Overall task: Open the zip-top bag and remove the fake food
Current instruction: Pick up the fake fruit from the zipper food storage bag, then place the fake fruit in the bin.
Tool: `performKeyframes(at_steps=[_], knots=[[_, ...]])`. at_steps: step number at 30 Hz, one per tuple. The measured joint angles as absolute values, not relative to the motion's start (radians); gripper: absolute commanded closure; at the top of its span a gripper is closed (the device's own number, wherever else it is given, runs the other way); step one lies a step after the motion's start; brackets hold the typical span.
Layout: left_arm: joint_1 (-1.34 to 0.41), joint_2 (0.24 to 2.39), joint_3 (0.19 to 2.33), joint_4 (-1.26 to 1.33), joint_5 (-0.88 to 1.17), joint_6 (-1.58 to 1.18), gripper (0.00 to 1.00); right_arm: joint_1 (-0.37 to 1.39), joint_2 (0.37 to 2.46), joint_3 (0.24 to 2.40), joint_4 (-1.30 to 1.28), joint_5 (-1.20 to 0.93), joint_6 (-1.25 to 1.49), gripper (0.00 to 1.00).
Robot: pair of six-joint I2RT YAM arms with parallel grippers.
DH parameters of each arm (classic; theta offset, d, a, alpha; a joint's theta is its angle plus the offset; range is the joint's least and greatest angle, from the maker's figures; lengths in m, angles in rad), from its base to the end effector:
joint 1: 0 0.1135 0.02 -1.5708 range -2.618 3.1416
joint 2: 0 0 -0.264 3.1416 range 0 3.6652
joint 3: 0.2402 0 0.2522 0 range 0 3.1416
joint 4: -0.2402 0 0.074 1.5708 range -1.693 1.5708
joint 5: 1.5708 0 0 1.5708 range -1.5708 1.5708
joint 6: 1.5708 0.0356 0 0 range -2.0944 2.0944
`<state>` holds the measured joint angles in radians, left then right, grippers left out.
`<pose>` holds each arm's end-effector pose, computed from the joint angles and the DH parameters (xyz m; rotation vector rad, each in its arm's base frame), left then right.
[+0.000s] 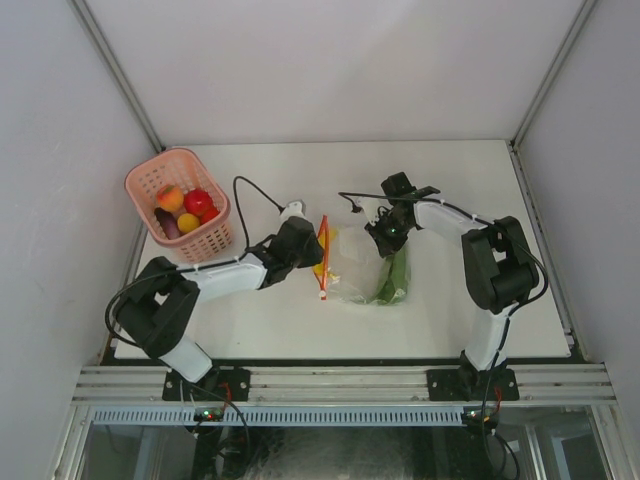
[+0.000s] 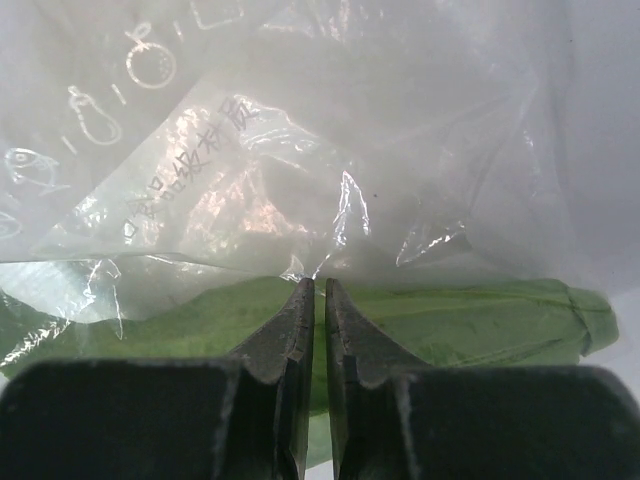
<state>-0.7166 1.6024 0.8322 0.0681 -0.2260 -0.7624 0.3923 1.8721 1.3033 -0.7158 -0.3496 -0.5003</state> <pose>0.2533 -0.2100 0.1797 -0.1740 2.3006 -0.5271 0.3348 0.1517 0.1811 -1.2733 2.4959 0.4721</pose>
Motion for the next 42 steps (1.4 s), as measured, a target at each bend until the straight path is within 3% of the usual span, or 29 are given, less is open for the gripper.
performKeyframes(at_steps=[27,42], knots=[[-0.716,1.365,0.834,-0.261,-0.624,-0.440,1.00,0.395,1.872,1.303,-0.717,-0.353,-0.501,0.92],[-0.668,1.125,0.876,-0.381,-0.693,-0.337,1.00,0.395,1.839,1.303,-0.718,-0.399,-0.500,0.92]])
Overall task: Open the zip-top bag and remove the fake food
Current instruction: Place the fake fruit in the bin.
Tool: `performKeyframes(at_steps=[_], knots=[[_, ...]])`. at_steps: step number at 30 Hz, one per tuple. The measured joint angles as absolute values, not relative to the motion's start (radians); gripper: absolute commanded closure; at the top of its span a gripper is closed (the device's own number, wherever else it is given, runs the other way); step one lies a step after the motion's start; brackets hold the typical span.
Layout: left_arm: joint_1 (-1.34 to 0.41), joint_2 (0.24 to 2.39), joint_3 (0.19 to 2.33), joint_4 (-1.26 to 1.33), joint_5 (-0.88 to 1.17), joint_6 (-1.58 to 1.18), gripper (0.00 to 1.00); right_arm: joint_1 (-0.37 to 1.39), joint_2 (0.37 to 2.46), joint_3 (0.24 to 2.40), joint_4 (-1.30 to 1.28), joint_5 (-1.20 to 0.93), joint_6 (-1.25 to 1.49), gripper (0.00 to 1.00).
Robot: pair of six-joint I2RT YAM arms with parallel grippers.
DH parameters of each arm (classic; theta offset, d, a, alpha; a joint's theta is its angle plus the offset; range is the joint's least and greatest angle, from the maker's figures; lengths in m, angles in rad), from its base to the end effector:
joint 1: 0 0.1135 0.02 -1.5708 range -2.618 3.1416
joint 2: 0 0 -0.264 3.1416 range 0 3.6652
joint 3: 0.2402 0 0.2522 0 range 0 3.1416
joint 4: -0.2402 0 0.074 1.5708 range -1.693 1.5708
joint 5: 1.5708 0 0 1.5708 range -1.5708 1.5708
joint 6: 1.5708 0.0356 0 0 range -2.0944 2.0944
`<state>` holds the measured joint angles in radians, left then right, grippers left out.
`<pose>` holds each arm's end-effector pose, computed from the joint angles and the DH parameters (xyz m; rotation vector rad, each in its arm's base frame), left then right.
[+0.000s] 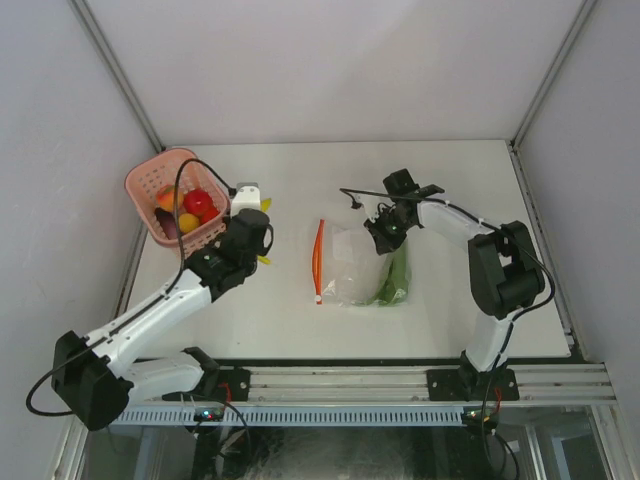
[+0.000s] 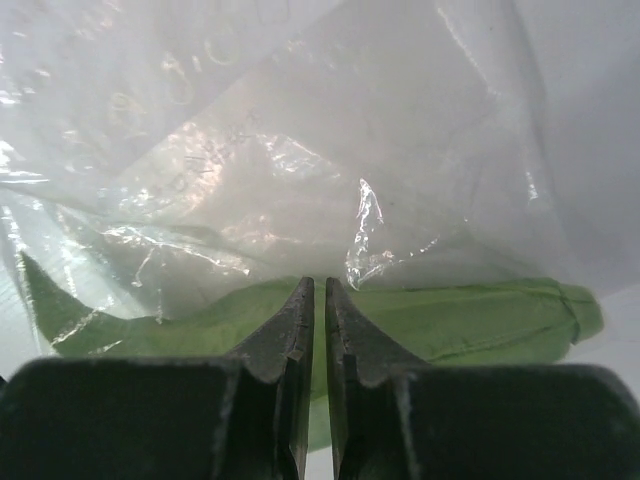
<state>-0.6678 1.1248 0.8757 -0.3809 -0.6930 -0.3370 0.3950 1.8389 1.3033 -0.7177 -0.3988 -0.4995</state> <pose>0.2027 -0.1309 0.2897 -0.0330 2.0440 0.1440 0.3312 0.1530 0.1932 -1.2731 2.4478 0.5334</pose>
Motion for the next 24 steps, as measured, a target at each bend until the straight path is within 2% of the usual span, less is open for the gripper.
performKeyframes(at_steps=[8,16,24], knots=[[-0.546,1.030,0.906,-0.418,-0.590,-0.320,1.00,0.390,1.744,1.303,-0.715,-0.437,-0.500,0.92],[-0.404,0.995,0.964,-0.454,-0.447,-0.322,1.00,0.381,1.734,1.303,-0.715,-0.455,-0.501,0.92],[-0.200,0.985,1.020,-0.487,-0.218,-0.333,1.00,0.381,1.733,1.302,-0.715,-0.459,-0.501,0.92]])
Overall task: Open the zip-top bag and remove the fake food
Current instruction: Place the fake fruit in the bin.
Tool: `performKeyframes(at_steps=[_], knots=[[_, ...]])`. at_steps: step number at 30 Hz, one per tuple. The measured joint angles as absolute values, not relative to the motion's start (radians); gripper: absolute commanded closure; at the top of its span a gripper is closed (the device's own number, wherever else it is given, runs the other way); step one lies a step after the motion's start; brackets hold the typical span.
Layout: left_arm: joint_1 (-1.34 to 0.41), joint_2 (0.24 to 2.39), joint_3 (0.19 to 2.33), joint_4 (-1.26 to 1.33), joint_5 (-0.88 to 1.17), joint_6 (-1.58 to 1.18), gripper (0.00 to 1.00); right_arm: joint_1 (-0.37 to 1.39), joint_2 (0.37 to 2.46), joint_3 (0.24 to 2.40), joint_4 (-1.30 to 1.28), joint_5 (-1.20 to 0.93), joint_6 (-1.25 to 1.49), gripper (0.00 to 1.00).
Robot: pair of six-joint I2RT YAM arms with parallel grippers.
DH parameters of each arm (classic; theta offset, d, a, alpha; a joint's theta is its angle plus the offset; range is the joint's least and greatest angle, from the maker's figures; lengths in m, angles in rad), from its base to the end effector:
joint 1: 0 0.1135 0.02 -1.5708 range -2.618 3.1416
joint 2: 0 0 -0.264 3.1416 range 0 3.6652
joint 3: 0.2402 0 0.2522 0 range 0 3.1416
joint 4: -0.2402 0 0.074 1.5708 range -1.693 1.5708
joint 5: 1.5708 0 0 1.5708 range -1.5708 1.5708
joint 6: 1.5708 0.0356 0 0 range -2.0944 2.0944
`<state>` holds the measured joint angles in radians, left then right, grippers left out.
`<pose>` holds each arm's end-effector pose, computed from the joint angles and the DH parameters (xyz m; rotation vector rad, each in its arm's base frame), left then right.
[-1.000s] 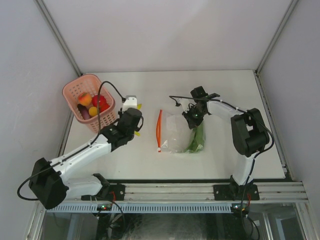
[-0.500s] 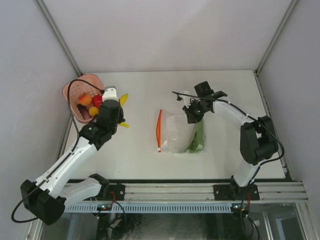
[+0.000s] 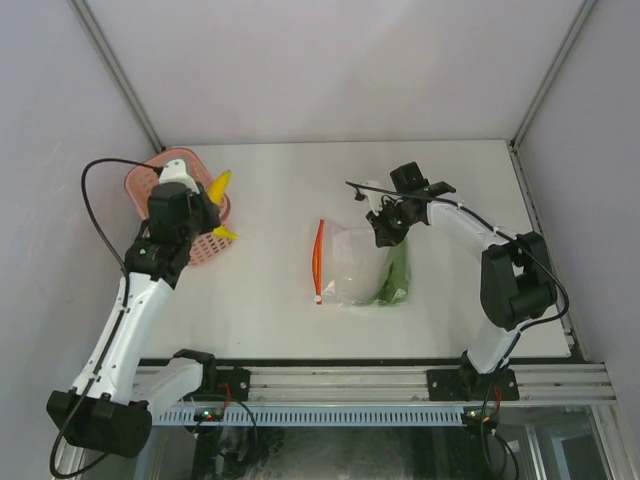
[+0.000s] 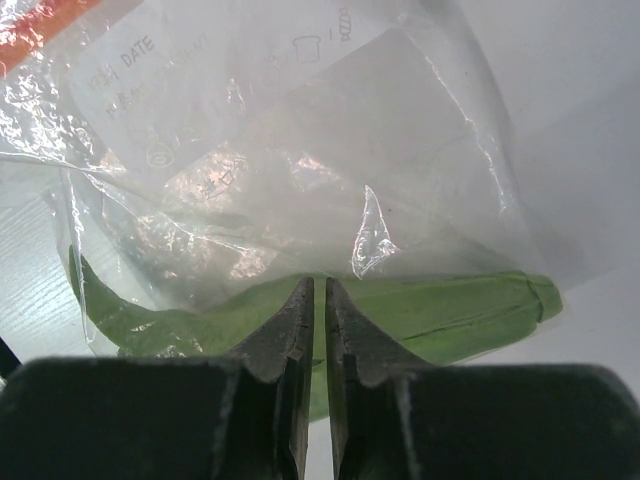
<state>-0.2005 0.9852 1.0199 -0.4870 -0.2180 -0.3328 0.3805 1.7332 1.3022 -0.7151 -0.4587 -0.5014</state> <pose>0.2119 -0.0352 0.3544 -0.2701 1.9954 -0.1193 0.3228 0.1461 0.2297 -1.2446 2.3265 0.5797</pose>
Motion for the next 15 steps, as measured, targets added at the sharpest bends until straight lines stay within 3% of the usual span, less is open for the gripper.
performKeyframes(at_steps=[15], knots=[[0.072,1.046,1.069,-0.478,0.019,-0.366,1.00,0.379,1.728,1.298,-0.715,-0.467,-0.502,0.92]])
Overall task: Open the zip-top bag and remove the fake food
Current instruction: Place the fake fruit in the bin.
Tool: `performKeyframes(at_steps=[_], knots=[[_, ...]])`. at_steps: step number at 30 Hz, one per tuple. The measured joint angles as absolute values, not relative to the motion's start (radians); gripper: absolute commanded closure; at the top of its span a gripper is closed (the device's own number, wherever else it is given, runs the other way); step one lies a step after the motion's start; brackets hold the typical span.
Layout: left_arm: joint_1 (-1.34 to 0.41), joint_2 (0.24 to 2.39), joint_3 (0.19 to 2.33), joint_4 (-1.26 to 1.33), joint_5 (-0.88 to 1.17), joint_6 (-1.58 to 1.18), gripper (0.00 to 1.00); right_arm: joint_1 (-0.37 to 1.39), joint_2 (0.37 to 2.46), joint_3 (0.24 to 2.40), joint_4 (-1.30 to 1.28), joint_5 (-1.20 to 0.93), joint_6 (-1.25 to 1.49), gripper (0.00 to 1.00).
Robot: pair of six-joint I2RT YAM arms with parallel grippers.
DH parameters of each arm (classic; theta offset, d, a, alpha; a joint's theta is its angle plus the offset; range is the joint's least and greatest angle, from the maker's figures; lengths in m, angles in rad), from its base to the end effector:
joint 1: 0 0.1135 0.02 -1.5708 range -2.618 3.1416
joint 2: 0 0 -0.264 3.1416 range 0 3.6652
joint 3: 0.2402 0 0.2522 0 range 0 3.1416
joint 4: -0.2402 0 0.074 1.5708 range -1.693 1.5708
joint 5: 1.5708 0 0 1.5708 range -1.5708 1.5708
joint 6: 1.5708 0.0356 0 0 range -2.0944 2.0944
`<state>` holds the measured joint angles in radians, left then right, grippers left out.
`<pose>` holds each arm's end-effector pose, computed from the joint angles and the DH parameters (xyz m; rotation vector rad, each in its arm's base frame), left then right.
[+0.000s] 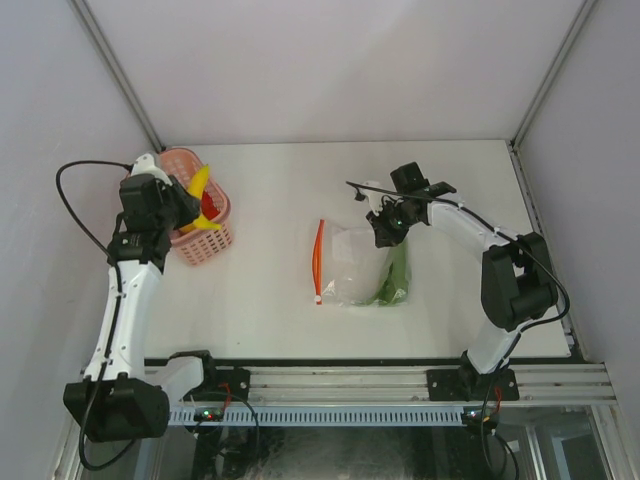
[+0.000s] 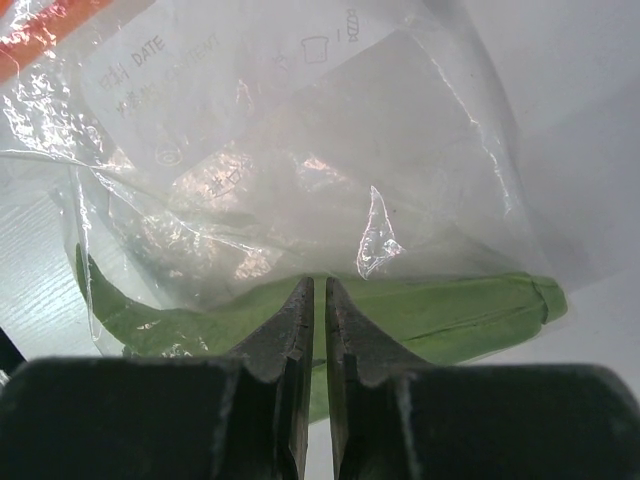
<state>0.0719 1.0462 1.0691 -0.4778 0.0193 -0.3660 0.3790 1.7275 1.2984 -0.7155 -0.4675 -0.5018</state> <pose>0.2292 0.0158 0.3594 -0.4293 1.9858 -0.2052 0.3217 0.1454 0.2306 -1.2441 2.3219 0.5903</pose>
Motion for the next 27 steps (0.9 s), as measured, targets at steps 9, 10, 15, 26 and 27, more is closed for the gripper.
performKeyframes(at_steps=[9,10,15,26,27], knots=[[0.144,1.110,1.074,-0.443,0.020,-0.402,1.00,0.377,1.728,1.298,-0.715,-0.473,-0.502,0.92],[0.150,1.121,1.078,-0.443,0.006,-0.406,1.00,0.377,1.728,1.298,-0.715,-0.473,-0.502,0.92],[0.160,1.191,1.111,-0.455,-0.097,-0.421,0.99,0.376,1.728,1.298,-0.715,-0.474,-0.502,0.92],[0.187,1.387,1.286,-0.508,-0.236,-0.426,0.60,0.389,1.718,1.298,-0.715,-0.479,-0.509,0.92],[0.191,1.398,1.298,-0.510,-0.242,-0.426,0.52,0.389,1.717,1.298,-0.715,-0.480,-0.509,0.92]])
